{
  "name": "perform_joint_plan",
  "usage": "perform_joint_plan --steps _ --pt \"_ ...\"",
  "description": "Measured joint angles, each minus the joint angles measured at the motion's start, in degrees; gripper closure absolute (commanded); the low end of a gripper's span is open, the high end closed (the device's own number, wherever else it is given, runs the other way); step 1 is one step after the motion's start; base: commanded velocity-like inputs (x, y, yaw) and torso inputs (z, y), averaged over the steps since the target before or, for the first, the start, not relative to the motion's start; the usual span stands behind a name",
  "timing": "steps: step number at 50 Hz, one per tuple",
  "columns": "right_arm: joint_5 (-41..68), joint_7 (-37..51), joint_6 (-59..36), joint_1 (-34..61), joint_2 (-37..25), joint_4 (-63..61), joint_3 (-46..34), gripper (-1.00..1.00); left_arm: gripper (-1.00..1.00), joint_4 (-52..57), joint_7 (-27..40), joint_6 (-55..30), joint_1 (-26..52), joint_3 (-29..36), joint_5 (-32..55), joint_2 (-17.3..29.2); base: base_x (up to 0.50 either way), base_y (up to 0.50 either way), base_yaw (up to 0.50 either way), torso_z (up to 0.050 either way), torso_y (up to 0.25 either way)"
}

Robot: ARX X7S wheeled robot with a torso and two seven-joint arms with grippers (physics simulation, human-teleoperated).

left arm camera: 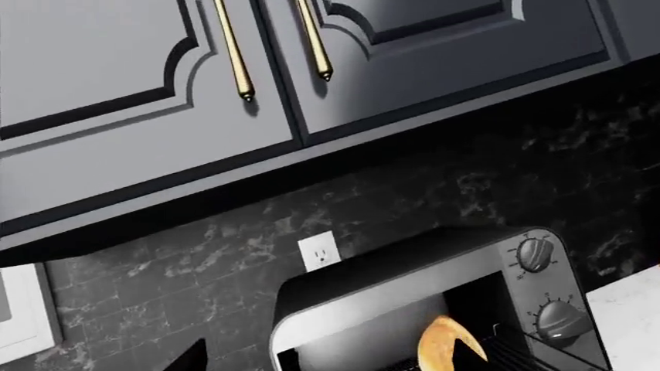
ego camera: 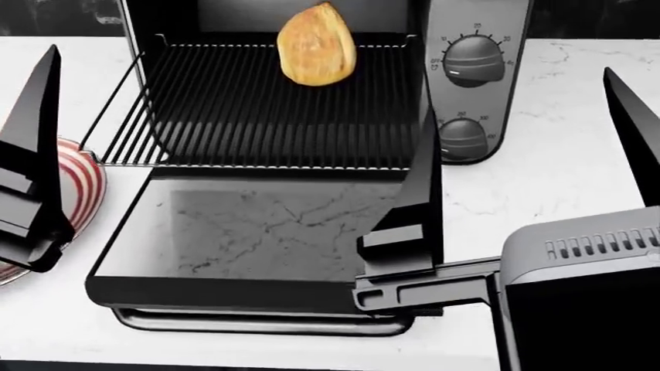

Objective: Pick the bread from the rack and place it on the plate on the counter.

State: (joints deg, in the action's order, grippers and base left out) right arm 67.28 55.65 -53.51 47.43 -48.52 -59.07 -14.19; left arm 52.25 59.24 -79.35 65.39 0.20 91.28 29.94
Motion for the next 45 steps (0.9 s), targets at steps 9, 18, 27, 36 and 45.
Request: perform_joint_plan --steps 9,18,27,36,45 --pt "0.64 0.76 0.58 1.03 -0.6 0.07 -1.22 -1.0 -1.0 0.19 -0.01 0.61 -0.41 0.16 0.1 0.48 0.31 0.0 0.0 0.048 0.063" --pt "1.39 1.53 0.97 2.15 -1.01 0.04 -2.28 -1.0 -1.0 0.39 0.15 1.28 -0.69 0.39 0.36 1.0 0.31 0.0 0.0 0.048 0.064" --pt "2.85 3.4 1.02 3.58 -1.6 -0.03 -3.38 -1.0 -1.0 0.25 0.23 1.88 -1.22 0.84 0.59 1.36 0.18 0.0 0.0 0.037 0.045" --pt "4.02 4.64 2.4 4.25 -2.49 -0.31 -3.93 -1.0 -1.0 -3.07 -6.94 3.55 -4.49 1.82 -4.22 -0.44 0.0 0.0 0.0 0.0 0.0" --pt "5.34 6.22 5.25 6.66 -4.34 -0.62 -6.99 -1.0 -1.0 -10.63 -17.17 5.07 -5.58 4.78 -8.72 -2.96 0.0 0.0 0.0 0.0 0.0"
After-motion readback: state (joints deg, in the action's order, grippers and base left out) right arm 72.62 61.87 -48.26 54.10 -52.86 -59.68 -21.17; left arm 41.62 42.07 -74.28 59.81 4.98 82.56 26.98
